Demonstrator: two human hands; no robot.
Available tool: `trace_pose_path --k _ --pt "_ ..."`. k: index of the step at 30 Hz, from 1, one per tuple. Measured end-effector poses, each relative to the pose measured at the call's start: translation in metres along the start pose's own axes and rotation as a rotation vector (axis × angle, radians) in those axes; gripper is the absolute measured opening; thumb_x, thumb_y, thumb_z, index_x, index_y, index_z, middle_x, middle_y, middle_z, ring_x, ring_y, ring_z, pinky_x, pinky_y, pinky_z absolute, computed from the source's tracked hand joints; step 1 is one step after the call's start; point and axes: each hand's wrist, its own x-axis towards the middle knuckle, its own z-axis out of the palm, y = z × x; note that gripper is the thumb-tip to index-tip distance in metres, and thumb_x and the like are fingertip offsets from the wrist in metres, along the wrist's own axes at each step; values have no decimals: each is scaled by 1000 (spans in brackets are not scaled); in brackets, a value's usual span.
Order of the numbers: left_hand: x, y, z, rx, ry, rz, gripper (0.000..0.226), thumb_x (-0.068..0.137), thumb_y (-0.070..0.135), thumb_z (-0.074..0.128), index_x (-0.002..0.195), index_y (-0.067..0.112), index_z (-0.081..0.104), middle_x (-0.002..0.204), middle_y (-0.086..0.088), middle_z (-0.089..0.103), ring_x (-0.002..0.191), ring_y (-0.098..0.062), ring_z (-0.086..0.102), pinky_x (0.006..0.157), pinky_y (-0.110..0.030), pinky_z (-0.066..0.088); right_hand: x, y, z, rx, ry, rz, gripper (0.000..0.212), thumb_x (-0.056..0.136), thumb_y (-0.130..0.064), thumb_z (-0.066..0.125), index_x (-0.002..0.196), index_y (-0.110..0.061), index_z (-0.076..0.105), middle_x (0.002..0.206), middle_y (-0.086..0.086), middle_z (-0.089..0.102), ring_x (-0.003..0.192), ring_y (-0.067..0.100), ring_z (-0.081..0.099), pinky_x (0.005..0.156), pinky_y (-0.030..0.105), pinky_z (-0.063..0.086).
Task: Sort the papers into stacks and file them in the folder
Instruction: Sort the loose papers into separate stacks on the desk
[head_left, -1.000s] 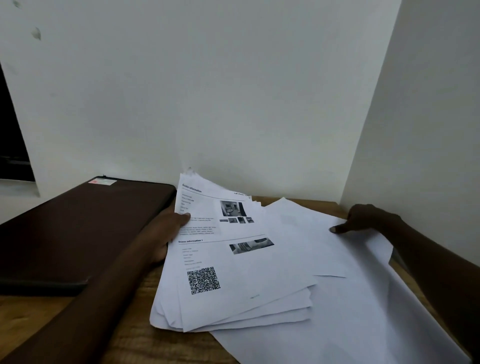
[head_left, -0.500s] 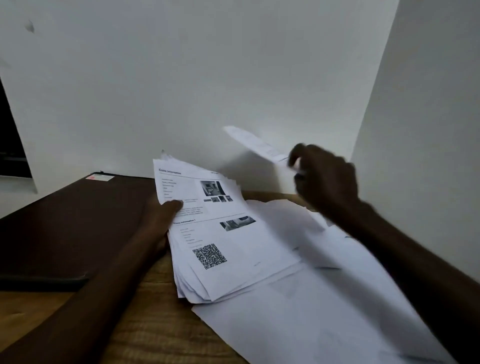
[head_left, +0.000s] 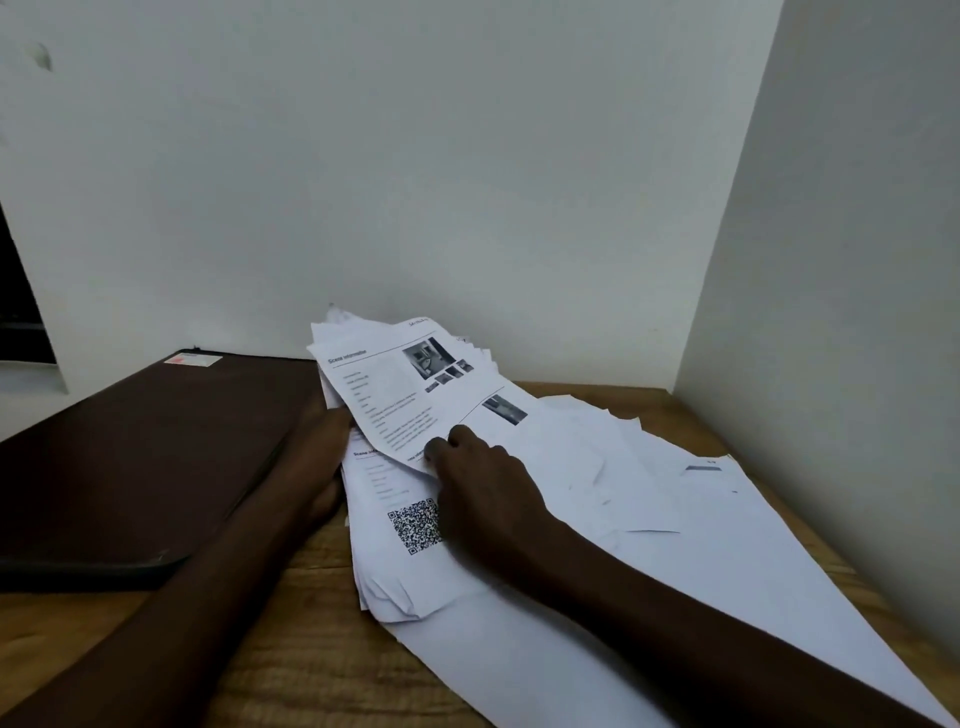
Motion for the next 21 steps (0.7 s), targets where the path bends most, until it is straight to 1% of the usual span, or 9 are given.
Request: trace_pose_path --k 4,6,9,11,12,14,16,18,21 --pt "-9 3 8 -127 -91 41 20 101 13 49 116 9 62 110 -14 71 95 -23 72 62 -26 59 2 0 0 48 -2 32 32 87 -4 47 118 -10 46 117 11 47 98 38 53 68 33 27" --pt "-13 3 9 -162 -113 51 24 105 20 42 114 12 64 110 -11 73 90 -17 73 65 -26 58 4 -1 -1 88 -23 64 35 85 -5 51 119 -10 46 118 11 47 102 38 52 69 33 30" --pt "-9 1 8 -86 -76 83 32 104 31 46 128 14 59 120 -10 70 105 -24 70 82 -35 57 11 -3 -3 204 -109 142 30 77 -7 62 105 -7 53 111 15 52 100 37 55 67 29 37" --pt "-5 -1 5 -56 -63 113 28 103 30 48 121 14 61 105 -3 76 92 -17 74 73 -30 60 18 -6 -3 314 -107 154 23 72 -8 66 92 -6 56 99 14 56 89 33 59 55 26 40" --pt "-5 -1 7 -50 -80 118 24 102 28 51 118 13 62 99 -1 77 87 -16 74 68 -27 60 20 -8 -2 366 -107 138 24 73 -10 67 95 -5 58 99 14 59 89 31 61 56 27 44" --pt "-6 -1 4 -13 -117 107 22 98 15 57 119 9 62 104 -6 76 92 -21 74 72 -29 61 21 -13 1 417 -121 63 39 81 -19 68 118 -6 61 117 13 63 108 27 59 85 31 49" --pt "-9 0 1 44 -152 100 33 93 -4 58 125 6 59 114 -11 73 103 -28 71 81 -35 60 20 -13 3 425 -139 8 51 87 -35 67 131 -12 57 134 6 58 125 19 50 102 24 33" --pt "-9 0 0 43 -161 78 41 90 -16 50 127 1 56 117 -16 69 103 -32 69 77 -35 60 20 -5 -1 470 -122 32 52 85 -46 69 127 -18 60 134 0 59 125 14 50 99 21 32" --pt "-9 11 -2 -89 -155 10 38 94 -18 37 119 4 55 110 -17 67 88 -29 70 66 -36 63 24 25 -17 519 22 154 47 82 -49 71 120 -22 64 126 -5 64 111 9 57 91 19 37"
